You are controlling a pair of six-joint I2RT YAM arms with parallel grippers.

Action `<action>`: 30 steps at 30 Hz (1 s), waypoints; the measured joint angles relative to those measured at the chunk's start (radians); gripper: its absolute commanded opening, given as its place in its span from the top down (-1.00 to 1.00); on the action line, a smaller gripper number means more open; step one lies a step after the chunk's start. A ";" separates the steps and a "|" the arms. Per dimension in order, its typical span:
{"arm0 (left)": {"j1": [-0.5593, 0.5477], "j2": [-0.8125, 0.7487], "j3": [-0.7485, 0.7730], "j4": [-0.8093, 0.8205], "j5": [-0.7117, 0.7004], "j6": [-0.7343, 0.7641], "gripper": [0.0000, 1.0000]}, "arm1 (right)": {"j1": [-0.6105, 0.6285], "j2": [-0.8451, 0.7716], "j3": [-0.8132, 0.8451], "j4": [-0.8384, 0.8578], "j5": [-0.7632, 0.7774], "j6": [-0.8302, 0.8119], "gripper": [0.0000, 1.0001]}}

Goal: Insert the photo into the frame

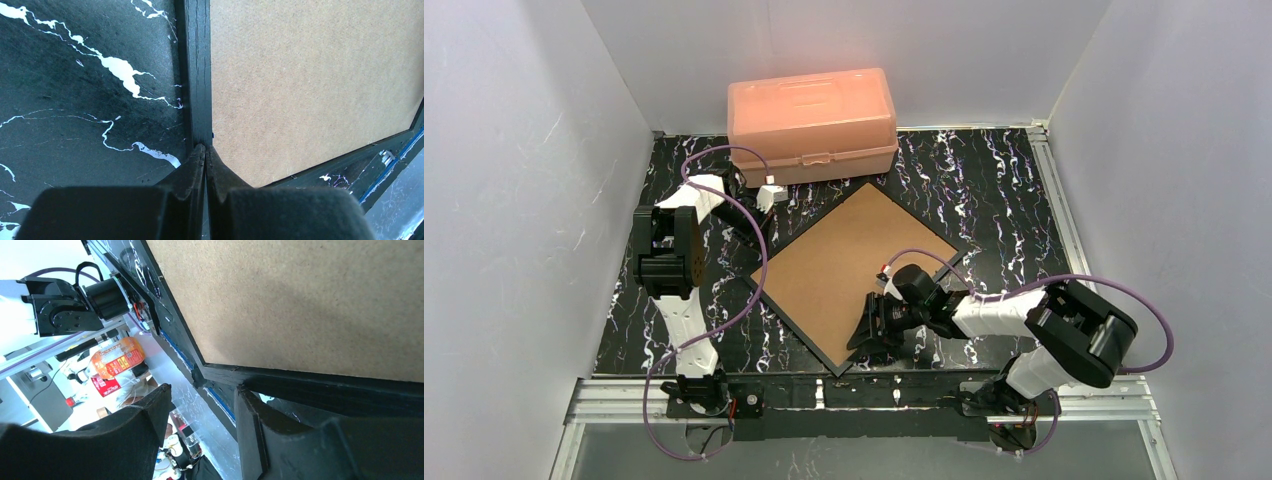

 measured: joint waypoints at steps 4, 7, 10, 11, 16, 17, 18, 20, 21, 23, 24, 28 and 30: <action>0.000 0.000 0.000 0.000 0.000 0.001 1.00 | 0.000 0.000 -0.003 0.002 -0.002 0.002 -0.15; 0.000 0.000 -0.001 0.000 0.001 0.003 1.00 | 0.000 0.005 -0.003 0.007 -0.004 0.002 -0.15; 0.000 0.000 -0.002 0.002 0.003 0.004 1.00 | 0.000 0.011 -0.002 0.017 -0.008 0.003 -0.14; 0.000 -0.001 -0.003 0.003 0.003 0.004 1.00 | 0.000 0.014 -0.002 0.023 -0.011 0.003 -0.14; 0.000 -0.002 -0.005 0.004 0.004 0.007 1.00 | 0.000 0.035 -0.002 0.057 -0.015 0.009 -0.11; 0.001 -0.002 -0.005 0.005 0.004 0.007 1.00 | 0.000 0.039 -0.002 0.063 -0.016 0.011 -0.11; 0.001 -0.002 -0.005 0.005 0.005 0.008 1.00 | 0.000 0.043 -0.002 0.068 -0.018 0.011 -0.10; 0.001 -0.002 -0.006 0.005 0.005 0.008 1.00 | 0.000 0.051 -0.002 0.080 -0.019 0.012 -0.09; 0.001 -0.003 -0.007 0.006 0.006 0.010 1.00 | -0.002 0.055 -0.002 0.085 -0.021 0.013 -0.09; 0.001 -0.005 -0.009 0.008 0.006 0.011 1.00 | -0.006 0.059 -0.002 0.089 -0.023 0.014 -0.09; 0.001 -0.005 -0.011 0.009 0.006 0.012 1.00 | -0.008 0.059 -0.002 0.089 -0.023 0.014 -0.09; 0.001 -0.006 -0.011 0.010 0.006 0.015 1.00 | -0.024 0.059 -0.001 0.087 -0.021 0.010 -0.08; 0.001 -0.006 -0.011 0.010 0.006 0.015 1.00 | -0.032 0.060 0.000 0.087 -0.018 0.006 -0.07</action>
